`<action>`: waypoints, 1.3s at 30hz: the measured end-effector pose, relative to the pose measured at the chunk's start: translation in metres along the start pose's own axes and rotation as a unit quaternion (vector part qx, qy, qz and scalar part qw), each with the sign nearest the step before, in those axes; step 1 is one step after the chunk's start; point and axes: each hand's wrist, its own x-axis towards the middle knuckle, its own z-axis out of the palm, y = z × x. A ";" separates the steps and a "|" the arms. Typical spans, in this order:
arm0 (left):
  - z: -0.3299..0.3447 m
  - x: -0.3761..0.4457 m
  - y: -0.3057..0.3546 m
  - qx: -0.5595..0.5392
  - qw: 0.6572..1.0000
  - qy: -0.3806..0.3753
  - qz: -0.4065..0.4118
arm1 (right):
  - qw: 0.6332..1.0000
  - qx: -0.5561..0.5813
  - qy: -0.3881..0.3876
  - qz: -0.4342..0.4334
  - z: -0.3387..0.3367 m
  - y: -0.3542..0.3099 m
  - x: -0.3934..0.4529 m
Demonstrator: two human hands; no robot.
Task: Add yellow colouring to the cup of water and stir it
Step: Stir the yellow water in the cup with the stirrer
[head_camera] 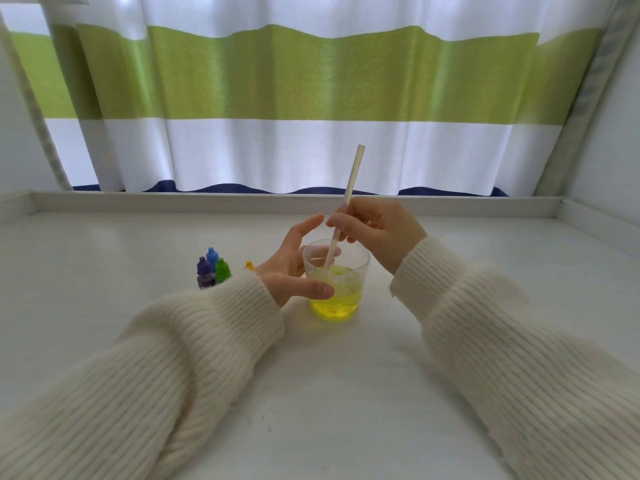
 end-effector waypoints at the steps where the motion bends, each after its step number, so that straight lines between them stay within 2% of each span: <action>1: 0.001 0.000 0.000 0.001 1.000 0.000 0.001 | 1.000 -0.007 0.003 0.001 0.000 0.001 0.000; 10: 0.000 -0.001 0.000 0.006 1.000 0.000 -0.003 | 0.993 -0.111 0.048 -0.006 -0.004 0.012 0.004; 16: -0.002 -0.001 -0.002 0.004 1.000 0.002 -0.001 | 0.990 -0.127 0.055 -0.013 -0.006 0.013 0.004; 24: -0.003 0.000 -0.005 0.010 1.000 0.001 0.001 | 0.995 -0.096 0.037 -0.004 -0.006 0.007 0.001; 33: -0.003 0.001 -0.002 0.017 1.000 -0.001 -0.006 | 1.000 0.011 0.012 0.005 -0.002 0.000 0.000; 39: -0.001 -0.002 0.001 0.017 1.000 -0.007 -0.002 | 1.000 0.018 0.005 -0.005 0.002 0.004 0.001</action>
